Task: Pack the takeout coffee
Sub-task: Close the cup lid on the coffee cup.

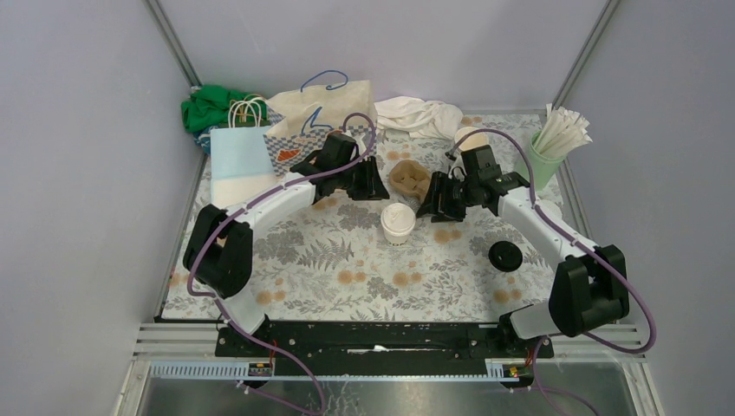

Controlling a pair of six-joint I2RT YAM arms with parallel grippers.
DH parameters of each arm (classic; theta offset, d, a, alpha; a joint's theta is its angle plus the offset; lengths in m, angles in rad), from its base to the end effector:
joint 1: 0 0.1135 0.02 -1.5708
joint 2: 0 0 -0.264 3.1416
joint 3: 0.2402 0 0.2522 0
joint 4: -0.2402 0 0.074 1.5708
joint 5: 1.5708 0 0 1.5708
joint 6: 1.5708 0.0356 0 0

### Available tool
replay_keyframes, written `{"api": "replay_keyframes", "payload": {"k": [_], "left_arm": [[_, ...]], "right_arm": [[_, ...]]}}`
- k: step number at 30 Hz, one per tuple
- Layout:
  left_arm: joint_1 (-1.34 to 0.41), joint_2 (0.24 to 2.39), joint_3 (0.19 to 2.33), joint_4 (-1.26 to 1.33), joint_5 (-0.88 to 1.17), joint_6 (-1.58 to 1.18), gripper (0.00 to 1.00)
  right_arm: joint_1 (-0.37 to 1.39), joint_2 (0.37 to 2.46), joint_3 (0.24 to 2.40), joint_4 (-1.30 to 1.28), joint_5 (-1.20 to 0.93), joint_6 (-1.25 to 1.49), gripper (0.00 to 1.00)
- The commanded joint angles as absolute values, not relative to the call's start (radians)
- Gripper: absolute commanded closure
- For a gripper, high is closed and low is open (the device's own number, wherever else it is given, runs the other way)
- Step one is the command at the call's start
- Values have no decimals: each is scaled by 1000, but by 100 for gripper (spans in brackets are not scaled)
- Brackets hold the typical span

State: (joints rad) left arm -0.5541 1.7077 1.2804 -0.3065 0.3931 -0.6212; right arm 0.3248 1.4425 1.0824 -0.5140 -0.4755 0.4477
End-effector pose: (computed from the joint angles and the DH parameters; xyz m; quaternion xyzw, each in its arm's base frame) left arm 0.3187 -0.2132 0.2565 0.0493 0.8983 -0.3695 0.2328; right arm 0.2833 0.1126 0.2641 -0.0241 0.9167 0.3300 0.2239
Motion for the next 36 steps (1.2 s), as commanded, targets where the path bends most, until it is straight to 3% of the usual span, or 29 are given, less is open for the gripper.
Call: {"api": "replay_keyframes", "payload": {"k": [1,3,6,9,12,15,18,21,25,36], "left_arm": [[-544,1639,1308,-289,419,-569,62],[-543,1614,1305,-284,411,-538,52],[-543,1568,1280,-278,397,-463,42],[-543,1526,1242,-281,363,-398,38],[-545,1460,1172,-242,301,-380,36],[-544,1404,1118,-210,267,-409,32],[-543,1386,1098,-170,252,-461,37],[-543,1381,1066,-118,262,-506,51],[-543,1400,1014,-27,302,-579,62],[-552,1452,931,164,363,-615,62]], "right_arm": [[375,1369,1020,-450,-498,512,37],[402,1343,990,-414,-477,537,29],[410,1290,920,-288,-451,579,25],[411,1236,854,-196,-365,613,27],[410,1218,864,-254,-255,649,35],[417,1174,842,-287,-153,715,34],[417,1135,833,-315,-61,836,42],[425,1103,829,-339,-47,908,48],[456,1048,766,-329,-5,985,69],[613,1073,658,-177,16,1079,67]]}}
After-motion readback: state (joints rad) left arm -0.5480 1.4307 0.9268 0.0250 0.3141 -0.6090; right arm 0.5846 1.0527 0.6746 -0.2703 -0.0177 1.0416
